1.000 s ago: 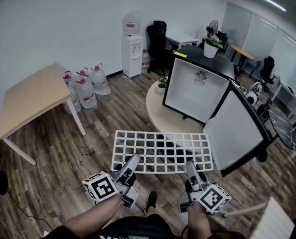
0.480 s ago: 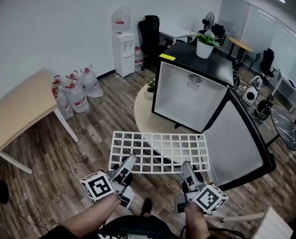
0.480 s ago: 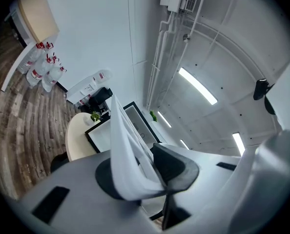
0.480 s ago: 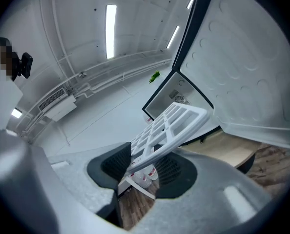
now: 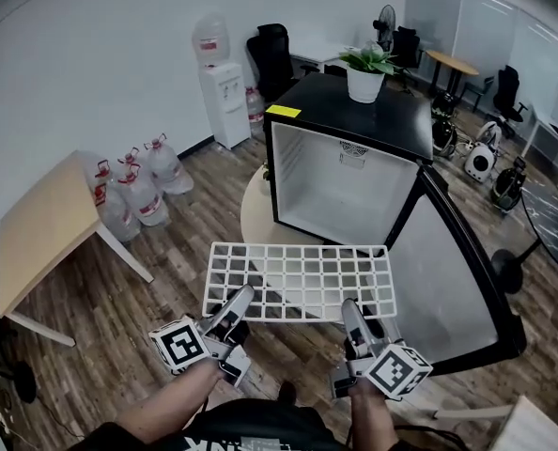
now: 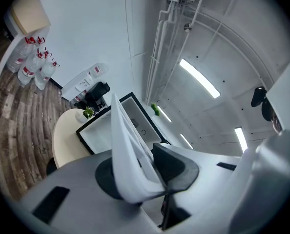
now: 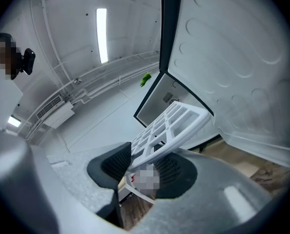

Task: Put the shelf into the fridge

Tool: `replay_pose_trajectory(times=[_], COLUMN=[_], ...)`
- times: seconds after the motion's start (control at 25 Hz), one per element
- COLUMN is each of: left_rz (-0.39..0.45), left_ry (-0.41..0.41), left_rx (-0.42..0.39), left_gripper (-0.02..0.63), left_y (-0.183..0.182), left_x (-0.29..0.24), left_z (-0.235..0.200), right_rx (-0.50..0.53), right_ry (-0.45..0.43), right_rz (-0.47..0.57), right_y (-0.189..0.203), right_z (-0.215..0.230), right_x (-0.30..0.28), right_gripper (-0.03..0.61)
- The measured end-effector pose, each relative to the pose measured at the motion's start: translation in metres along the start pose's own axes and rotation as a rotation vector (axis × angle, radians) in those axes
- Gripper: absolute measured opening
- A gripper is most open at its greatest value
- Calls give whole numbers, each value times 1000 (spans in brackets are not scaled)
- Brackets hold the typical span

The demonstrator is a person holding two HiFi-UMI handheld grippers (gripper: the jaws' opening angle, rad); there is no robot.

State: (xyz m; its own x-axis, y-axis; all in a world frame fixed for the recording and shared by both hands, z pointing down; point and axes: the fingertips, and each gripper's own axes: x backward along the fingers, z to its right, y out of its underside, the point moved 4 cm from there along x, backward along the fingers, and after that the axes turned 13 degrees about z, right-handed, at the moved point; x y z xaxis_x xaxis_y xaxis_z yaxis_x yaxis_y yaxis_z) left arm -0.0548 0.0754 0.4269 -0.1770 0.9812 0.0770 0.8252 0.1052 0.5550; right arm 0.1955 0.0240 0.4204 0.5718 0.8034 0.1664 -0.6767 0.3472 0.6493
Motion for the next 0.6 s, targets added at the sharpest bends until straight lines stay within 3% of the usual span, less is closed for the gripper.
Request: replay_pose_trajectory(times=[0.2,0.4,0.6], left_rz=[4,-34,-94], left_ry=[37,79,136], left_rx=[109,109,163], left_gripper=[94,94,95], left_y=[6,7,9], left_x=[-28,-54,-88], left_z=[8,5,-6], right_rx=[-34,-22,4], right_ry=[7,24,83], right_rz=[8,25,60], right_y=[-4,-11,-13], right_z=[17,28,40], right_x=[-13,-22,-31], right_gripper=[146,146,146])
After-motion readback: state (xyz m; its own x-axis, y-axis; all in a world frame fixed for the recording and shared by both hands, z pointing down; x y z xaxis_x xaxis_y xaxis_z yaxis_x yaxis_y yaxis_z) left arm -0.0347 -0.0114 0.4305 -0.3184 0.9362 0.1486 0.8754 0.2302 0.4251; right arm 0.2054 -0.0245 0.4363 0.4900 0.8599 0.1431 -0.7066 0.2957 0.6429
